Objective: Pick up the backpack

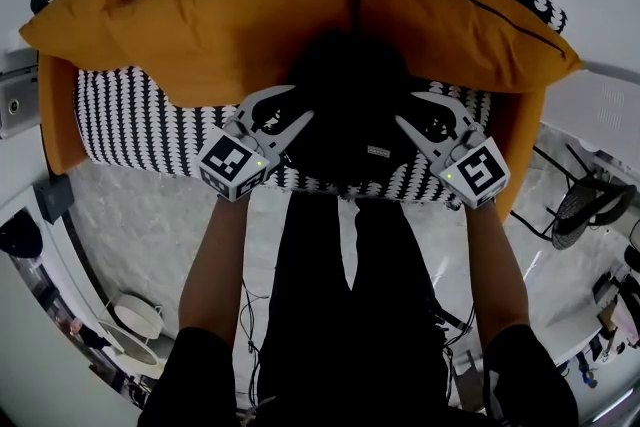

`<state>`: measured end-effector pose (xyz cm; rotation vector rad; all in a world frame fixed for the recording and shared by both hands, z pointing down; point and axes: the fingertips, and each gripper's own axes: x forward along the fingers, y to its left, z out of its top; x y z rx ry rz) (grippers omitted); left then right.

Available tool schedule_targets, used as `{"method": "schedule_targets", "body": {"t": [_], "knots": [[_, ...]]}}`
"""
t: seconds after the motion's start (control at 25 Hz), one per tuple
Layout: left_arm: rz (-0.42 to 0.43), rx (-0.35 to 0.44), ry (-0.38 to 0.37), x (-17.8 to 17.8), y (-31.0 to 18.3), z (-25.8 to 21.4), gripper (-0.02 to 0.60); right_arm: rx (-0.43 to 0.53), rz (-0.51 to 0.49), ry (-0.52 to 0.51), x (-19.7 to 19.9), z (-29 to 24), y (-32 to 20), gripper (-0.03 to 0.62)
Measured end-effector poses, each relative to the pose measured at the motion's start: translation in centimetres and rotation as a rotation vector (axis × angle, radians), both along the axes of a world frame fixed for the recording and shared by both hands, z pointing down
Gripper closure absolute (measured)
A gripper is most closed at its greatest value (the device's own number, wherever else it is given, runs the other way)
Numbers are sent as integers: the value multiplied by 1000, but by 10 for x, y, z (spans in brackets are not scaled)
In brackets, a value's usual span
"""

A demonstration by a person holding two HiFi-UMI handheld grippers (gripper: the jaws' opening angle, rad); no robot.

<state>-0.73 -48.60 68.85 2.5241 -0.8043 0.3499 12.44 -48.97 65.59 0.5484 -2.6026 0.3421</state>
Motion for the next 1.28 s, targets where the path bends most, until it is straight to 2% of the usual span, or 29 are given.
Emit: {"method": "schedule_targets", "body": {"t": [0.68, 1.28], "knots": [[18, -14, 26, 3, 5, -2, 486, 3, 30, -28, -2, -3, 1, 517], [60, -13, 49, 8, 17, -7, 503, -7, 66, -64, 1, -8, 12, 542]]}}
